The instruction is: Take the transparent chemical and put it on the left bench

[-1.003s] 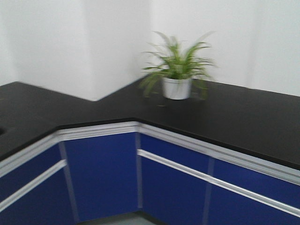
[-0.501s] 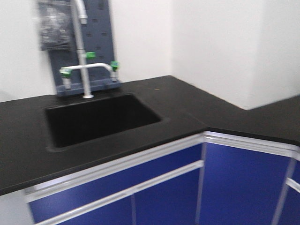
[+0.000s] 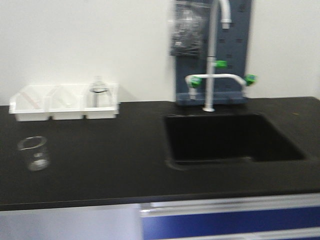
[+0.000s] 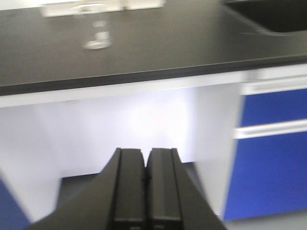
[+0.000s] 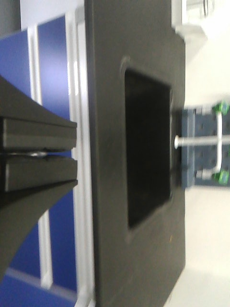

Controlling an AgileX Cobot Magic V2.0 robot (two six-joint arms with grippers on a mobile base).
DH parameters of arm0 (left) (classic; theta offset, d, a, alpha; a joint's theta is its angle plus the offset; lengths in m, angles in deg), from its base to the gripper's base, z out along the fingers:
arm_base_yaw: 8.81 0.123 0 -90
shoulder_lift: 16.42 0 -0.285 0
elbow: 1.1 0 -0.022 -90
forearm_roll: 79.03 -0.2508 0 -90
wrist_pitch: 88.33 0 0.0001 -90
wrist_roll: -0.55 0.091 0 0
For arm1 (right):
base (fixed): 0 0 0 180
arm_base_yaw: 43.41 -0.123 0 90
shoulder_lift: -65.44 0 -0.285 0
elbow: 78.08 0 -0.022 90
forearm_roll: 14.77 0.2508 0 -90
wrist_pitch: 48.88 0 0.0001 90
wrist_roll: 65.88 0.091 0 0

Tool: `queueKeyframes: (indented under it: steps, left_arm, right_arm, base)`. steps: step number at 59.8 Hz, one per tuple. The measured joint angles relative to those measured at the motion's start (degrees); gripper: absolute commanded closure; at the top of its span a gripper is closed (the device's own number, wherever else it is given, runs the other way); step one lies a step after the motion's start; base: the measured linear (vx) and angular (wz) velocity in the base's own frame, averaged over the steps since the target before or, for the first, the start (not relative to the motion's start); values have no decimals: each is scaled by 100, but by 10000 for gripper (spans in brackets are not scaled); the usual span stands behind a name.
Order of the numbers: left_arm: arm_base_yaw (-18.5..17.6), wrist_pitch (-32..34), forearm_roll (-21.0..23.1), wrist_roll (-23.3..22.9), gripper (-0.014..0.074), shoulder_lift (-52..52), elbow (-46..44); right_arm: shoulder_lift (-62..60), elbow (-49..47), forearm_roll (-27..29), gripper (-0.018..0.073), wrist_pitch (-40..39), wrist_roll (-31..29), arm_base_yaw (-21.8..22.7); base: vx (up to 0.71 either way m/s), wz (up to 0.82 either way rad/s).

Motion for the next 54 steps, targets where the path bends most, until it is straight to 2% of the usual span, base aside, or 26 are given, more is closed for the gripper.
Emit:
queueKeyframes:
  steps: [30,54]
  left_arm:
    - [0,0,0,0,600,0,0]
    - [0,0,0,0,600,0,0]
  right_arm:
    - [0,0,0,564,5,0,0]
    - [0,0,0,564,5,0,0]
  base:
    - [22,80]
    - [24,30]
